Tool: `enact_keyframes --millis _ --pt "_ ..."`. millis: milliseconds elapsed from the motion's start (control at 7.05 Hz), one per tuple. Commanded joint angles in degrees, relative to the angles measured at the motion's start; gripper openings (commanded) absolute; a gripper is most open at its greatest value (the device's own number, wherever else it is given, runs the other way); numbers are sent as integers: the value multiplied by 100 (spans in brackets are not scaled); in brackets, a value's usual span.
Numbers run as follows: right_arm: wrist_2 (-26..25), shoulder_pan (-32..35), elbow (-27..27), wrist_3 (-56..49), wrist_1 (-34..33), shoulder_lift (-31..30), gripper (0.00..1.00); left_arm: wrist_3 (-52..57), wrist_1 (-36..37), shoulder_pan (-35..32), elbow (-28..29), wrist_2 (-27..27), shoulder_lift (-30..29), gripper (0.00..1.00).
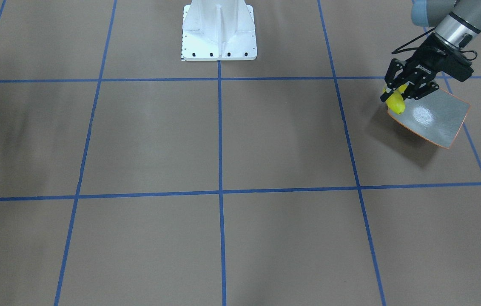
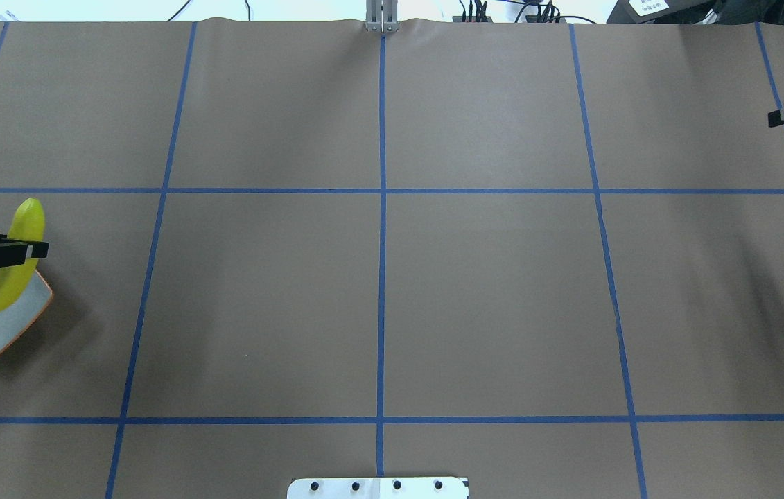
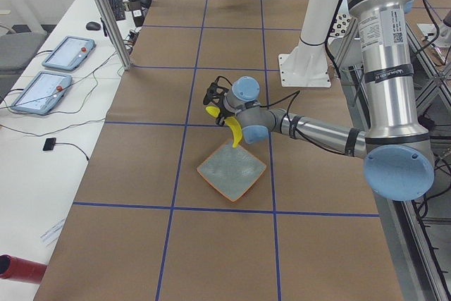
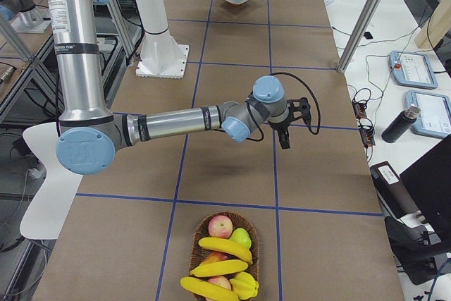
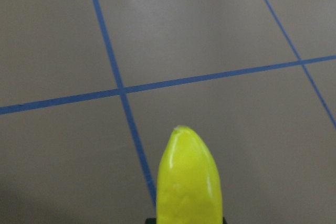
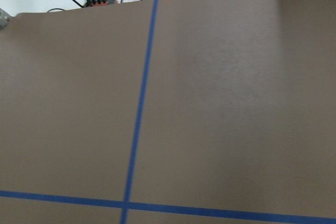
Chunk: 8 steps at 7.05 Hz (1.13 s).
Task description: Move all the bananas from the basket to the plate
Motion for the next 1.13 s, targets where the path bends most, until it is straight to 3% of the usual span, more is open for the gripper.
enact_keyframes --millis 0,142,284,425,567,851,993 --pt "250 687 -780 -1608 -5 -51 100 1089 1 -68 755 37 -28 0" --pt "461 987 -1088 -2215 -14 -51 100 1432 -16 -68 967 37 -46 0" --pt "481 1146 -1283 -2578 -22 -51 100 1635 -25 -59 1038 37 -46 20" --pt "481 1200 -1407 -2773 -14 -51 100 1646 -25 -50 1048 37 -72 53" --pt "481 1270 -1486 -3019 -14 -95 100 1716 -34 -50 1048 159 -90 75" --pt "481 1507 -1513 -3388 -258 -104 100 1962 -60 -120 917 170 -107 98" --pt "473 1674 -1513 -3973 -660 -95 100 1962 131 -555 777 -353 -377 99"
